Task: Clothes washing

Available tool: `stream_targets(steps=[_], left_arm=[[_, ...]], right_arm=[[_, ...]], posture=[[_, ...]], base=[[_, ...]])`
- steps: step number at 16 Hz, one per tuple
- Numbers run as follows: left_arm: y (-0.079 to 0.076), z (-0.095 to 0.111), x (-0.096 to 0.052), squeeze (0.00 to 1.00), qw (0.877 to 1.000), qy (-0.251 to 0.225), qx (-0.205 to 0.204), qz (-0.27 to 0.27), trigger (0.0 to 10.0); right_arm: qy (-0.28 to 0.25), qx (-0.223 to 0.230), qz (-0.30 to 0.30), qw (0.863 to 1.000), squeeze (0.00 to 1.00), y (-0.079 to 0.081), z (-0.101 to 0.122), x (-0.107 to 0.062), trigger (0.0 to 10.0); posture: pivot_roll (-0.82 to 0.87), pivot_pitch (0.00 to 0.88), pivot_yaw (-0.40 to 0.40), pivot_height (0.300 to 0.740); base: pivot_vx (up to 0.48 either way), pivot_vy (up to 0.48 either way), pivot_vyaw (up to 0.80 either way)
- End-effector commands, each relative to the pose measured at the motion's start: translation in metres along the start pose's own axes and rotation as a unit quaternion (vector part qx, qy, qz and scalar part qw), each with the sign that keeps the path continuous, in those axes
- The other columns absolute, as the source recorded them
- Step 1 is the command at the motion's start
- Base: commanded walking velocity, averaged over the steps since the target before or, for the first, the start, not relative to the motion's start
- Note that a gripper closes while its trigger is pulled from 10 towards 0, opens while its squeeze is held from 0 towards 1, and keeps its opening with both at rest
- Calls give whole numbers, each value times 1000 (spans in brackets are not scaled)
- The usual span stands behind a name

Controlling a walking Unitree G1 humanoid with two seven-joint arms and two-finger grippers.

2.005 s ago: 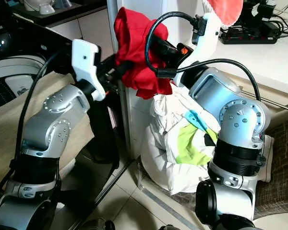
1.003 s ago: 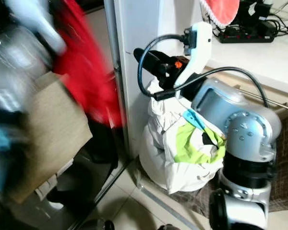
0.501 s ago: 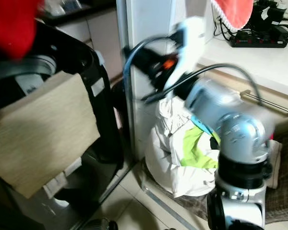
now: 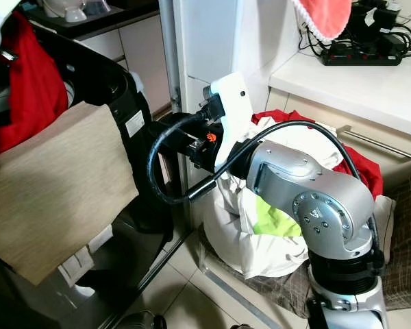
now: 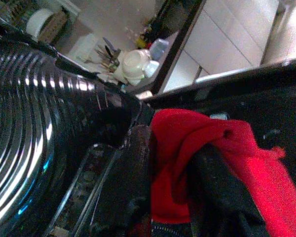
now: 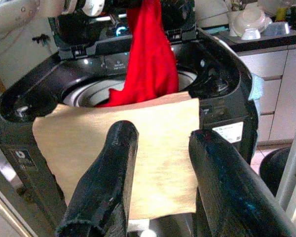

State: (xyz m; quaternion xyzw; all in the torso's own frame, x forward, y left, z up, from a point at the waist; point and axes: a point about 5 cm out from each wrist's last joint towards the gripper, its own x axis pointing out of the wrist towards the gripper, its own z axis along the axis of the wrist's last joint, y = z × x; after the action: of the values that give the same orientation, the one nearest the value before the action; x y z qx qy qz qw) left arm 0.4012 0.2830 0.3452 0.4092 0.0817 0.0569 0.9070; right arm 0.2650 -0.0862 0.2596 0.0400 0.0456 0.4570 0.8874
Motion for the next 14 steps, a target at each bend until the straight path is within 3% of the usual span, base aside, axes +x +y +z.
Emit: stream_targets(steps=[1,4,6,8,10,12,13,14], left_arm=[[9,0,-3,1000,1000,8,2,0,10000],[6,-12,-5,1000,996,37,49,-58,10000],[10,-23,-8,1000,988,70,110,-78,10000],[10,-25,-8,1000,986,78,119,-87,10000],[12,-28,-9,1000,982,87,142,-87,10000],[23,-37,-12,1000,974,112,195,-41,10000],[30,-35,-13,165,981,90,172,-10,10000],[29,-27,-13,0,992,54,114,-16,10000]], right_arm=[[11,-8,11,1000,0,3,-2,-1,10000],[32,-18,19,999,0,3,-6,-2,10000],[37,-17,10,999,0,0,-8,-3,10000],[38,-18,11,999,0,-1,-8,-3,10000],[40,-19,11,999,0,-1,-9,-3,10000],[41,-20,7,999,0,-2,-9,-2,10000],[30,-18,-16,999,0,-7,-7,-1,10000],[16,-12,-44,999,0,-14,-4,-1,10000]], posture=[[-17,0,68,740],[-17,0,66,740],[-16,0,66,740],[-16,0,66,740],[-10,0,63,740],[-7,0,62,740],[-7,0,65,740],[-7,0,65,740]], base=[[0,0,0],[0,0,0],[0,0,0],[0,0,0],[0,0,0],[0,0,0],[0,0,0],[0,0,0]])
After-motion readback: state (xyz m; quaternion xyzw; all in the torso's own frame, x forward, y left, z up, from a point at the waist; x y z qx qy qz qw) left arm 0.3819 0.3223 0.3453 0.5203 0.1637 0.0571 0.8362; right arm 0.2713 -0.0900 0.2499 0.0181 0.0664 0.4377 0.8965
